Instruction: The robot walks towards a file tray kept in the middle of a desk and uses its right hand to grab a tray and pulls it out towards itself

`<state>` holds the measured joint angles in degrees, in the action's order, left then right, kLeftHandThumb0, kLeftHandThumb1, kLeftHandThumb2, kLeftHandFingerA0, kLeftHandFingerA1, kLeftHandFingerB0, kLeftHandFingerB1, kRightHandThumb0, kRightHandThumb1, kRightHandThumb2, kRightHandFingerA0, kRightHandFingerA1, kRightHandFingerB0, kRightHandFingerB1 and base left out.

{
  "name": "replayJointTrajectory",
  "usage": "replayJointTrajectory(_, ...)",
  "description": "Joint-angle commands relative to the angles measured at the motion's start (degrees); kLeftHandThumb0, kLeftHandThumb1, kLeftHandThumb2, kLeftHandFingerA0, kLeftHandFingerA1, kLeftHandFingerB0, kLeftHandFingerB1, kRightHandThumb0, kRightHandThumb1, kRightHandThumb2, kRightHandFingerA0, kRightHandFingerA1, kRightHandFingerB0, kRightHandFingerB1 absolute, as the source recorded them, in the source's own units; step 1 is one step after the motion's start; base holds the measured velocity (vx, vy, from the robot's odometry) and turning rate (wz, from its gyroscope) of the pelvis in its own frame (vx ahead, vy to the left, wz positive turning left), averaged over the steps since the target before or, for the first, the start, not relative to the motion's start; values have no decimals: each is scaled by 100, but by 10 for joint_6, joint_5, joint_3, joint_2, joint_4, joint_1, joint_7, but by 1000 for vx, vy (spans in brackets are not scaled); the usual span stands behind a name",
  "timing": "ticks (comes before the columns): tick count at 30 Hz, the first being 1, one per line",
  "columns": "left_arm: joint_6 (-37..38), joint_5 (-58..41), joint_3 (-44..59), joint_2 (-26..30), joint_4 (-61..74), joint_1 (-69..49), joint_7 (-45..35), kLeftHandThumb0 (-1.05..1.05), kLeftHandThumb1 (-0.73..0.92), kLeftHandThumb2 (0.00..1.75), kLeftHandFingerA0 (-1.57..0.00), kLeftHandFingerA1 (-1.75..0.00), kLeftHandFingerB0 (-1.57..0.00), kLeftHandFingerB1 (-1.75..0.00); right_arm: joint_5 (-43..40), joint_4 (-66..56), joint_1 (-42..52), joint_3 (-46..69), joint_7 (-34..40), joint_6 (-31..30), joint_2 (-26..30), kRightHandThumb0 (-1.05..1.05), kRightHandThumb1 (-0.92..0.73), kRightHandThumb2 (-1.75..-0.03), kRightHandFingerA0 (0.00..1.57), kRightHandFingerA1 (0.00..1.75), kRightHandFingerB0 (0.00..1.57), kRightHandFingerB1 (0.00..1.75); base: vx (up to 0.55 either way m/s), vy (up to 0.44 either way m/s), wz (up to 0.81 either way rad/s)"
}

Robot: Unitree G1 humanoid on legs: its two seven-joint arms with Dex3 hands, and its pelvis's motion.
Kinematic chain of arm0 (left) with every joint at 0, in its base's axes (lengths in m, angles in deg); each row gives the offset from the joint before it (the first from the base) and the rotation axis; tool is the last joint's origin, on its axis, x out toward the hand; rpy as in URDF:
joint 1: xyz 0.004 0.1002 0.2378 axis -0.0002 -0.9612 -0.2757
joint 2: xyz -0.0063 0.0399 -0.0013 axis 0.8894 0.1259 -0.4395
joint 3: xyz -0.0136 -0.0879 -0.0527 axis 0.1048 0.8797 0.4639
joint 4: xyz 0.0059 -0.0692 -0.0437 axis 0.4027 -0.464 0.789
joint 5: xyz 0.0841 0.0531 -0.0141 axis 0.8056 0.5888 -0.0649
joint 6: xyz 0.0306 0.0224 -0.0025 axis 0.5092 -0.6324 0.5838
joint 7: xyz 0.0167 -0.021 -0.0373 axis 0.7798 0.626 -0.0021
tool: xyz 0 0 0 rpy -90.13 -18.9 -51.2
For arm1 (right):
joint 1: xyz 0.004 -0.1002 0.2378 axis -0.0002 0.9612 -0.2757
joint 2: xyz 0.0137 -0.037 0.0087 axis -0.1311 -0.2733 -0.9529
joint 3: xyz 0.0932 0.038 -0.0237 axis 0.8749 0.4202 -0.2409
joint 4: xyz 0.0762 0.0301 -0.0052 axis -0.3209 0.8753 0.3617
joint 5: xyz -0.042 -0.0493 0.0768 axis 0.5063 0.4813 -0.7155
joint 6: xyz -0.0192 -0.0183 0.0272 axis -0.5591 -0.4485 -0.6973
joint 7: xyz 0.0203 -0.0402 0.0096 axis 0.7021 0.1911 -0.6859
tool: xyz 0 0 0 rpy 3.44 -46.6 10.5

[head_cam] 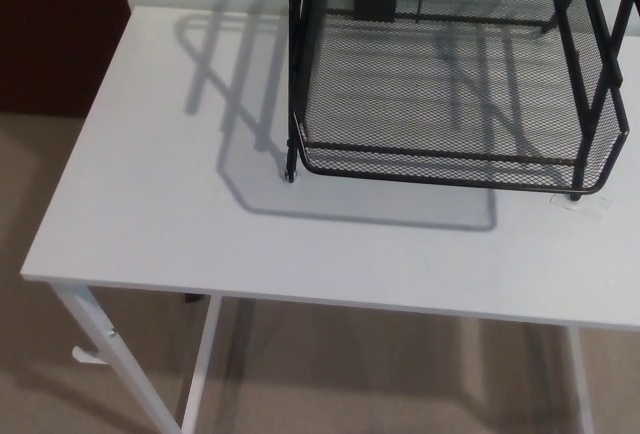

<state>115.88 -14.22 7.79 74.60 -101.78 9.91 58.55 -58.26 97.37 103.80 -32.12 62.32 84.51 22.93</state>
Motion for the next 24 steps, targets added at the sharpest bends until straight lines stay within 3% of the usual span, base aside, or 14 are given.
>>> replayJointTrajectory(1,-27,-25,19,4,-41,36,-63,-58,30,79,-44,-57,-28,-58,-15,-1025,40,155,35,12,30,-49,-47,-77,35,70,25,56,0,0,0)
replayJointTrajectory(2,-66,-37,35,4,-64,57,-80,-18,32,92,-43,-64,-19,-57,-10,-1025,59,147,30,13,21,-48,-46,-77,36,70,25,57,0,0,0)
replayJointTrajectory(3,5,-16,8,3,53,-15,-26,-68,26,75,-44,-53,-39,-57,-9,-1025,75,140,27,12,14,-47,-46,-76,36,71,26,57,0,0,0)
replayJointTrajectory(4,10,-6,3,6,27,2,-18,-61,38,58,-50,-44,-36,-53,-9,-1025,80,136,25,8,10,-41,-58,-57,36,74,29,55,0,0,0)
replayJointTrajectory(18,6,-2,0,13,13,18,-16,-65,40,55,-55,-43,-37,-52,5,-1019,179,148,2,-8,-19,-42,-60,-58,37,71,29,58,0,0,0)
replayJointTrajectory(24,7,-7,4,13,15,14,-23,-63,39,56,-55,-45,-38,-53,-36,-1025,214,187,8,54,-3,-43,-60,-58,38,71,30,59,0,0,0)
